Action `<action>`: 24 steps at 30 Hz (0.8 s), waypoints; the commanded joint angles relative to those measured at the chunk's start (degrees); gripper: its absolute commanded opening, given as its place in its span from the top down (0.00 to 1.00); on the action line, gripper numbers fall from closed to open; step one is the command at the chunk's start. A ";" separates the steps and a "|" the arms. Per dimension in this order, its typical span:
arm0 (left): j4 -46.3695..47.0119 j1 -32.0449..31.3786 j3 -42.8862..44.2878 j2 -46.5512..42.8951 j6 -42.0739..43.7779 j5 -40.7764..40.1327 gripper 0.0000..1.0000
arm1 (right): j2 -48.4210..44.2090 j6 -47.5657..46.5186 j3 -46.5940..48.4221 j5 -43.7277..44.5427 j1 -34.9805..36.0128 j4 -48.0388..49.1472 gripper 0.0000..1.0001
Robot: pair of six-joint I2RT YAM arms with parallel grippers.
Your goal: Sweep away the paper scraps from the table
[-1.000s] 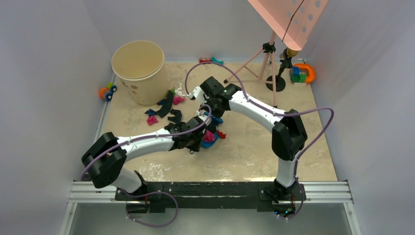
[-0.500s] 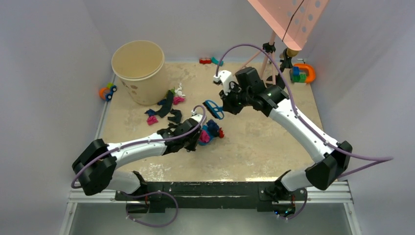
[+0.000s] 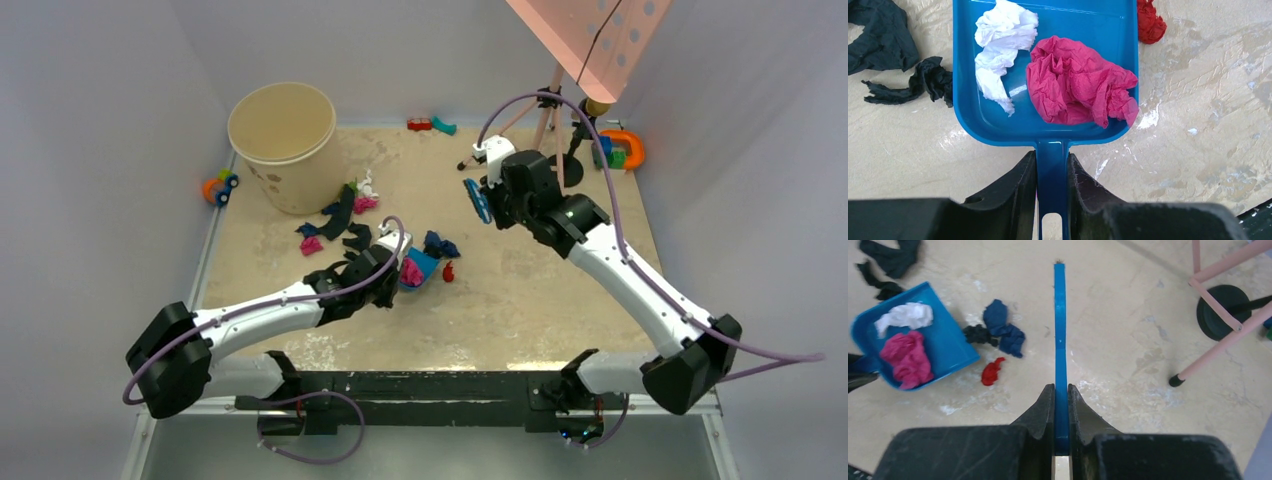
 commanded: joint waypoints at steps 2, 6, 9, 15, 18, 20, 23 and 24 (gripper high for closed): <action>1.52 0.19 0.67 0.64 -0.38 1.39 1.00 | 10.01 1.05 3.90 11.91 -0.14 -0.94 1.00; 1.59 0.20 1.57 3.80 -0.76 4.40 1.00 | 18.35 0.18 8.58 10.86 -0.08 -1.08 1.00; 0.39 0.22 3.30 7.46 -1.14 4.59 1.00 | 24.05 0.32 11.87 4.69 0.06 -1.64 1.00; -1.35 0.25 6.20 12.67 -1.85 5.23 1.00 | 27.03 -0.52 10.15 -12.86 1.30 2.07 1.00; -0.95 0.33 6.38 13.14 -1.82 4.73 1.00 | 25.34 -1.40 8.05 -20.96 1.30 3.09 1.00; -0.93 0.26 6.54 13.19 -1.63 4.30 1.00 | 23.44 -1.64 6.65 -24.98 1.30 3.14 1.00; -0.68 0.29 6.48 13.16 -1.31 3.36 1.00 | 19.66 -1.17 4.14 -29.14 1.30 3.25 1.00; -0.59 0.33 6.54 13.11 -1.15 3.30 1.00 | 18.35 -0.74 3.46 -29.72 1.32 3.28 1.00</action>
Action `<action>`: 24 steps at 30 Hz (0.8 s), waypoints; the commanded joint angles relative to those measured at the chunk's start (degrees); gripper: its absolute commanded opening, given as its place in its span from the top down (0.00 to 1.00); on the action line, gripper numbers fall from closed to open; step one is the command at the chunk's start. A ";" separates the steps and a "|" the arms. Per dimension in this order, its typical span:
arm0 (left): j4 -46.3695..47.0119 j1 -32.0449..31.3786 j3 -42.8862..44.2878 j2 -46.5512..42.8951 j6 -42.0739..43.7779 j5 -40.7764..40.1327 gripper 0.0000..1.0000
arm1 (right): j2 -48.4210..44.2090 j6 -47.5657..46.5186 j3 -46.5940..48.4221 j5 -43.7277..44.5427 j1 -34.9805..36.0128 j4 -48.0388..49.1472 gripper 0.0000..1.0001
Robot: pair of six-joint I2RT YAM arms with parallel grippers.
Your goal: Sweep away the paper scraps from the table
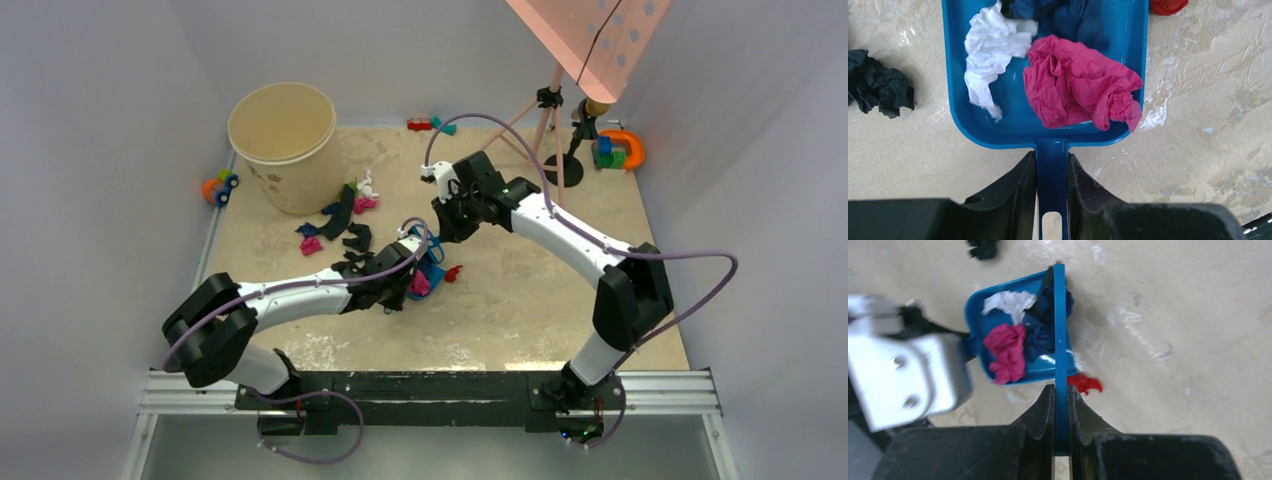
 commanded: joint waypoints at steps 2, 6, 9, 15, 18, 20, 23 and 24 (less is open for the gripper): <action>0.58 0.31 1.99 -0.11 -0.11 -1.47 1.00 | -9.20 0.90 -3.83 -9.51 0.13 1.39 1.00; 1.12 0.32 1.27 -1.55 0.14 -3.05 1.00 | -12.88 1.72 -4.98 -7.55 0.13 -0.17 1.00; 2.35 0.32 -0.03 -3.56 0.36 -4.63 1.00 | -14.91 2.12 -5.46 -6.58 0.12 -0.90 1.00; 3.03 0.27 -0.63 -3.65 0.68 -4.76 1.00 | -21.16 5.31 -6.38 2.24 0.14 1.16 1.00; 2.83 0.20 -0.21 -2.78 0.44 -4.19 1.00 | -20.39 4.80 -4.47 9.83 0.15 1.75 1.00; 2.85 0.18 -0.20 -2.63 0.18 -4.18 1.00 | -17.86 3.97 -3.10 14.48 0.10 2.82 1.00; 2.95 0.29 -0.37 -2.27 -0.58 -4.02 1.00 | -11.98 2.15 -0.89 20.81 0.09 4.84 1.00; 2.96 0.31 -0.31 -1.94 -0.80 -3.75 1.00 | -9.77 1.50 -0.06 22.49 0.16 5.78 1.00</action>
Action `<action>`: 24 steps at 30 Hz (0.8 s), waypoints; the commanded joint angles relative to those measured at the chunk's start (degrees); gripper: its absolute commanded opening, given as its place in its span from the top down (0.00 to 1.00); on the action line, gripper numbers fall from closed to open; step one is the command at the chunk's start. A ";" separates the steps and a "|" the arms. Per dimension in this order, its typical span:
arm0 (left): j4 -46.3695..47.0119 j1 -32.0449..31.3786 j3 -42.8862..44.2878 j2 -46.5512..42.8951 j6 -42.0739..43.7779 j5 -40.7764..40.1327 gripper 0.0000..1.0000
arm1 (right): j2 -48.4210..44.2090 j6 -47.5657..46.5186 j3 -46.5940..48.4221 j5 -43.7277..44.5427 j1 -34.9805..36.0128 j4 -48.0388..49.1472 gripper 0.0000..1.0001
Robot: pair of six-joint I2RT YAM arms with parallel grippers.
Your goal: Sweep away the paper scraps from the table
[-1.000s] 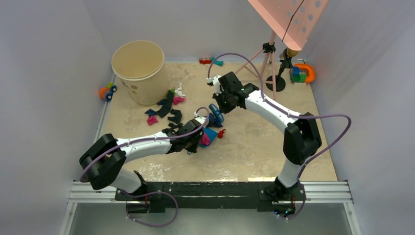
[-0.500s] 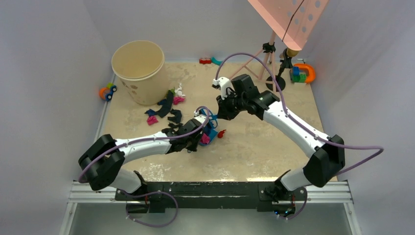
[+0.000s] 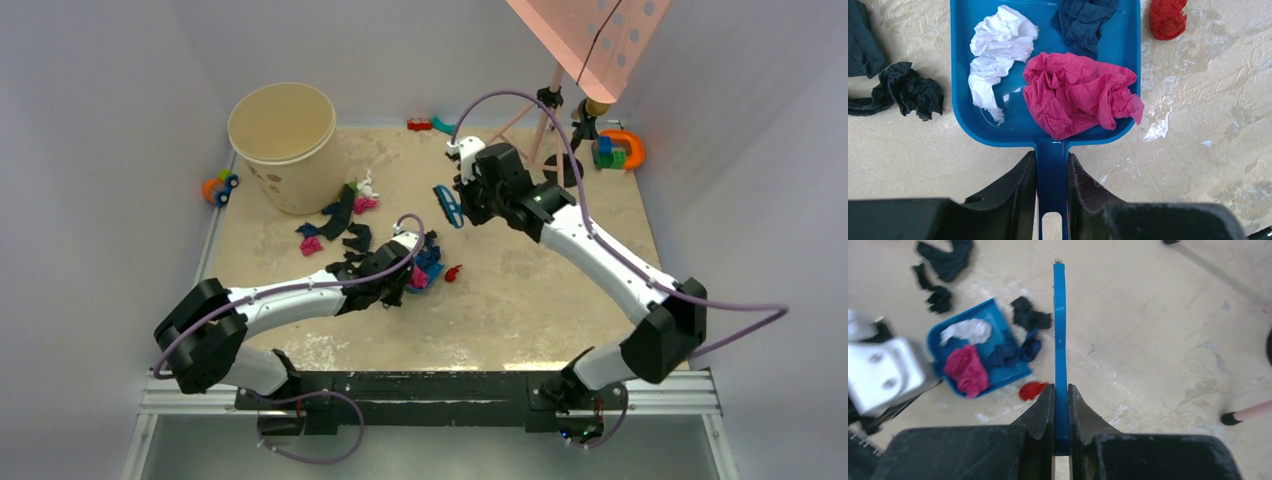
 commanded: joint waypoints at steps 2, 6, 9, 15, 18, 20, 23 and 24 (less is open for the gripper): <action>1.53 0.30 0.44 2.00 -1.65 0.60 1.00 | 11.34 -2.82 6.15 11.32 0.05 5.87 1.00; 0.90 0.25 1.19 4.09 -2.69 1.65 1.00 | 19.16 -4.80 11.11 11.82 0.32 7.48 1.00; -0.19 0.33 1.80 4.71 -3.21 0.53 1.00 | 23.43 -8.10 12.79 13.56 1.82 7.63 1.00; -0.47 1.24 2.11 5.33 -3.64 1.33 1.00 | 20.43 -13.23 5.35 1.22 4.31 11.32 1.00; -0.73 1.66 2.32 5.62 -3.74 1.94 1.00 | 18.39 -13.81 2.76 -4.34 4.99 10.26 1.00; -0.58 1.85 2.20 5.36 -3.74 2.10 1.00 | 17.45 -13.75 1.38 -6.32 5.71 8.90 1.00; -0.63 2.00 2.19 5.23 -3.69 2.19 1.00 | 16.23 -12.48 -0.49 -7.45 7.04 6.77 1.00; -0.64 2.08 2.19 5.17 -3.59 2.16 1.00 | 15.79 -11.67 -1.16 -7.87 7.22 6.15 1.00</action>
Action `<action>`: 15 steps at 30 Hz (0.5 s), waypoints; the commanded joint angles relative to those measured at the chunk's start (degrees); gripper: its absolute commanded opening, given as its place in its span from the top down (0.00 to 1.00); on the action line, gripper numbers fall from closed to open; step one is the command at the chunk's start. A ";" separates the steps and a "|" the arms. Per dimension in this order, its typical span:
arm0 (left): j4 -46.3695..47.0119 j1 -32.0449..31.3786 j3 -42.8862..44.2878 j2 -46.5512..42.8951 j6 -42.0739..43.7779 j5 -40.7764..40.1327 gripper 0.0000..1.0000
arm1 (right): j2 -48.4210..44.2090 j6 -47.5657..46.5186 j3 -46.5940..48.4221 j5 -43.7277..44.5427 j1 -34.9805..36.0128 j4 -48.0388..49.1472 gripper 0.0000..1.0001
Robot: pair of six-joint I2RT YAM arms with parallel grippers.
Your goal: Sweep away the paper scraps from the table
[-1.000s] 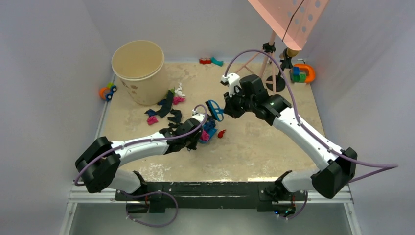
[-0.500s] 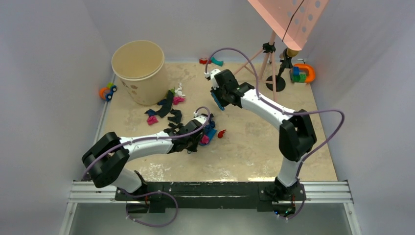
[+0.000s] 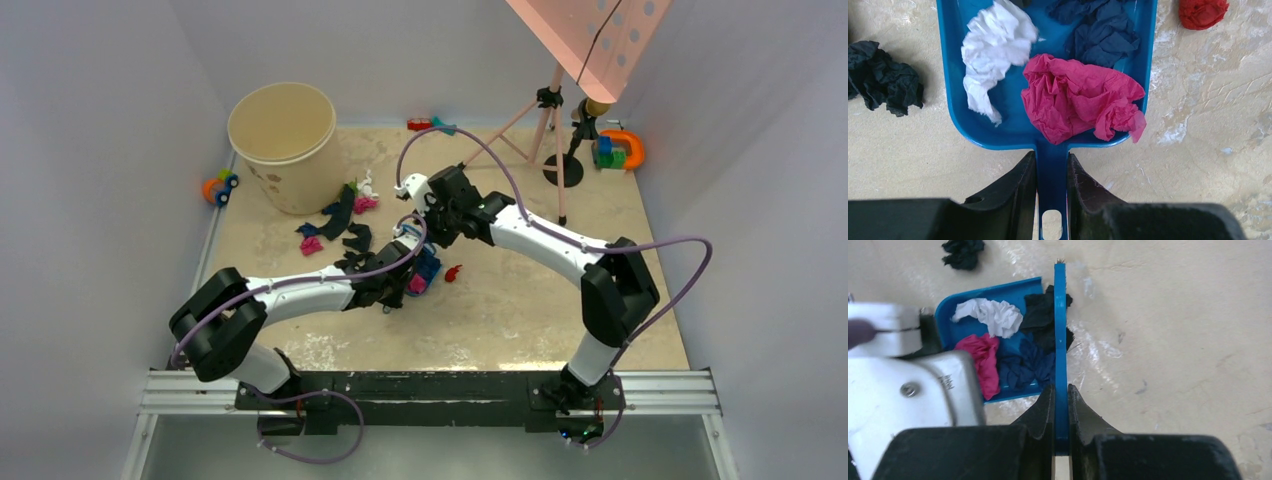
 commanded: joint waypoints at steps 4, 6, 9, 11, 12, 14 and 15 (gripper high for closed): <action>-0.38 0.52 1.84 -0.52 0.21 0.09 1.00 | -6.06 4.50 -5.87 -7.75 1.38 -2.27 1.00; -0.03 0.43 1.64 -0.96 0.67 -0.22 1.00 | -8.48 5.83 -7.38 -9.43 1.35 -1.37 1.00; 0.83 0.48 1.18 -1.69 1.06 -0.28 1.00 | -12.24 7.86 -8.75 -10.24 1.32 -0.10 1.00; 0.97 0.25 0.86 -2.52 1.29 -0.72 1.00 | -13.69 8.55 -8.58 -9.04 1.34 -0.48 1.00; 1.26 -0.04 0.37 -3.40 1.40 -1.39 1.00 | -14.19 8.78 -8.25 -8.49 1.28 -0.88 1.00; 2.91 -0.45 -1.36 -6.23 1.87 -2.53 1.00 | -14.85 9.19 -7.55 -7.27 1.33 -1.75 1.00; 3.78 -0.61 -2.35 -7.82 2.06 -2.78 1.00 | -15.13 9.44 -7.23 -6.65 1.36 -2.20 1.00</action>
